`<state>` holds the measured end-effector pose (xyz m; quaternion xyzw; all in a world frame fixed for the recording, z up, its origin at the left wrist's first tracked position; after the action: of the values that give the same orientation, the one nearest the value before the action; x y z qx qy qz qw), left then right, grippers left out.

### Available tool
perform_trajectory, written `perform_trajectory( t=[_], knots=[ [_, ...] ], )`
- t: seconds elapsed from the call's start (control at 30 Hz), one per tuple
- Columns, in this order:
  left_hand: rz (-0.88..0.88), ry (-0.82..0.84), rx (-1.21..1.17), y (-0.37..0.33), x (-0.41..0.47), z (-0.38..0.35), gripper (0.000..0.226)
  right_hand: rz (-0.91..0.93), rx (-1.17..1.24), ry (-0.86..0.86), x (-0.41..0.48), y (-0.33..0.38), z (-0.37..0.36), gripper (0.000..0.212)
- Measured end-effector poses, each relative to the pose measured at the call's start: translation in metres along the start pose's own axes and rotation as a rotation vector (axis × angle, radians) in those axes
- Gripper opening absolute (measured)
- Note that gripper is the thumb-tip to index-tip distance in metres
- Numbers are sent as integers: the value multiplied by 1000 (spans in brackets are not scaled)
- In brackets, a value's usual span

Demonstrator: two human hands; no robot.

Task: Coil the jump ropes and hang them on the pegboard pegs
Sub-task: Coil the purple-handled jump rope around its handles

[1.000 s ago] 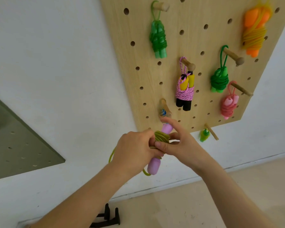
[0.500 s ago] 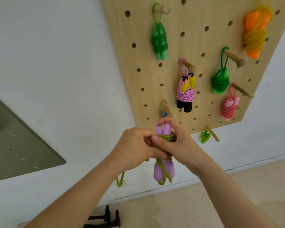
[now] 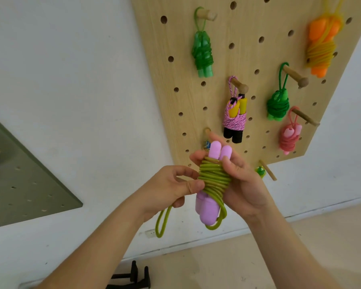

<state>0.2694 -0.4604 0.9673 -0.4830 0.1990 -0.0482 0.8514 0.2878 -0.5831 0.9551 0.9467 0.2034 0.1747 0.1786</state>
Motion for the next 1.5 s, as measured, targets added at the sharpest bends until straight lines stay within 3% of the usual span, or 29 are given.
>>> perform_trajectory(
  t=[0.17, 0.27, 0.37, 0.43, 0.5, 0.53, 0.6, 0.67, 0.7, 0.8, 0.9, 1.1, 1.33, 1.4, 1.5],
  knots=[
    [13, -83, -42, 7, -3, -1, 40, 31, -18, -163, -5, -6, 17, 86],
    [32, -262, 28, 14, -2, 10, 39, 57, -284, -295, -10, -2, 21, 68],
    [12, -487, 483, 6, -7, 26, 40, 169, -886, -404, -22, 17, 7, 67],
    [-45, -491, 806, -6, -9, 21, 41, 264, -1524, -262, -25, 23, -30, 78],
    [-132, -440, 967, -17, -9, 10, 35, 27, -2130, 13, -18, 0, -47, 92],
    [-164, -414, 993, -20, -8, 6, 29, -126, -2272, 103, -13, -10, -43, 97],
    [-175, -364, 960, -20, -8, 4, 24, -295, -2261, 167, -4, -22, -31, 106],
    [-174, -321, 915, -16, -7, 4, 21, -349, -2124, 145, 3, -24, -20, 108],
    [-180, -298, 917, -14, -7, 3, 26, -377, -2052, 127, 4, -23, -15, 103],
    [-189, -202, 908, -11, -9, 2, 27, -431, -1903, 141, 1, -24, -9, 58],
    [-192, -100, 874, -12, -12, 7, 24, -462, -1846, 132, -4, -27, -10, 48],
    [-174, -24, 764, -14, -12, 22, 34, -400, -1900, 173, -3, -22, -22, 48],
    [-174, 44, 399, -13, -4, 33, 10, -357, -2033, 310, -5, -18, -40, 34],
    [-185, 20, 312, -7, -3, 33, 4, -348, -1981, 287, -6, -16, -38, 34],
    [-166, -6, 115, 4, -4, 31, 15, -288, -1816, 226, -7, -8, -34, 42]
  ],
)
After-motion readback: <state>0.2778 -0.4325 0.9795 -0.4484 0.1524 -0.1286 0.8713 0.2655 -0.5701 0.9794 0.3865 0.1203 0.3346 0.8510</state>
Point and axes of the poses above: each hand's wrist, its own x-axis towards the middle knuckle, its own z-axis out of the back of the hand, y = z × x, the point moved 7 cm from there along x, towards the middle knuckle, and after that the axes turned 14 degrees about x, right-handed, at the moved point
